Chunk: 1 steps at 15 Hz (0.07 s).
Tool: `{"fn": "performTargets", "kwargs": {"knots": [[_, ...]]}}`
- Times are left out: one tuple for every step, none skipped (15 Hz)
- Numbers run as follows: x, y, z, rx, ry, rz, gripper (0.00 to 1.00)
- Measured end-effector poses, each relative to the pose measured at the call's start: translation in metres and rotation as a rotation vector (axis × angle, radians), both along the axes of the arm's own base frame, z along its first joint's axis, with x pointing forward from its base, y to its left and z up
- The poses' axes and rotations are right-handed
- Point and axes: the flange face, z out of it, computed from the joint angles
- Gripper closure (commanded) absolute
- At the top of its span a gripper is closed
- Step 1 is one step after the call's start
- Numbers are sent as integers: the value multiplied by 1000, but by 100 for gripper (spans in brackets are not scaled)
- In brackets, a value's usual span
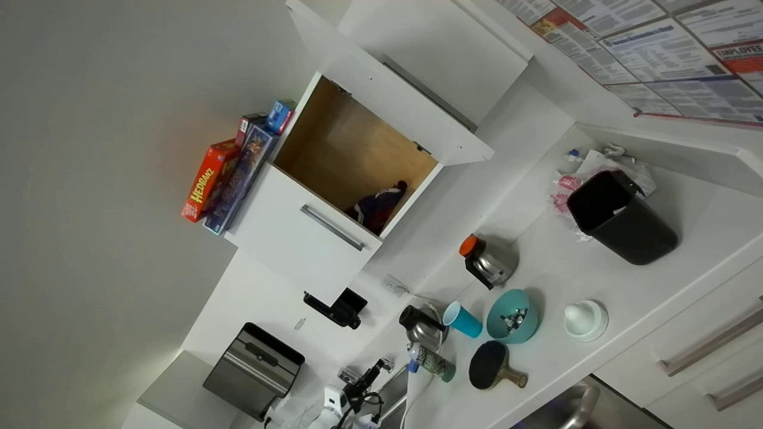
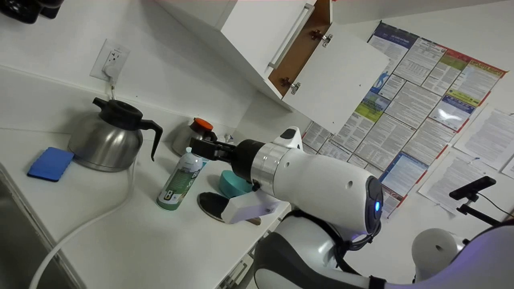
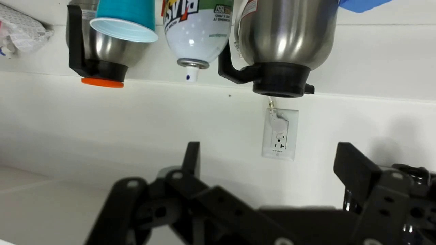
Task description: Take the can from the cabinet and put it on the counter
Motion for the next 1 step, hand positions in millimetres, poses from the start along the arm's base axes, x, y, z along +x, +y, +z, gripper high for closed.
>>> {"fn": "performTargets", "kwargs": {"knots": [[0, 1, -2, -4, -2, 2, 0]]}}
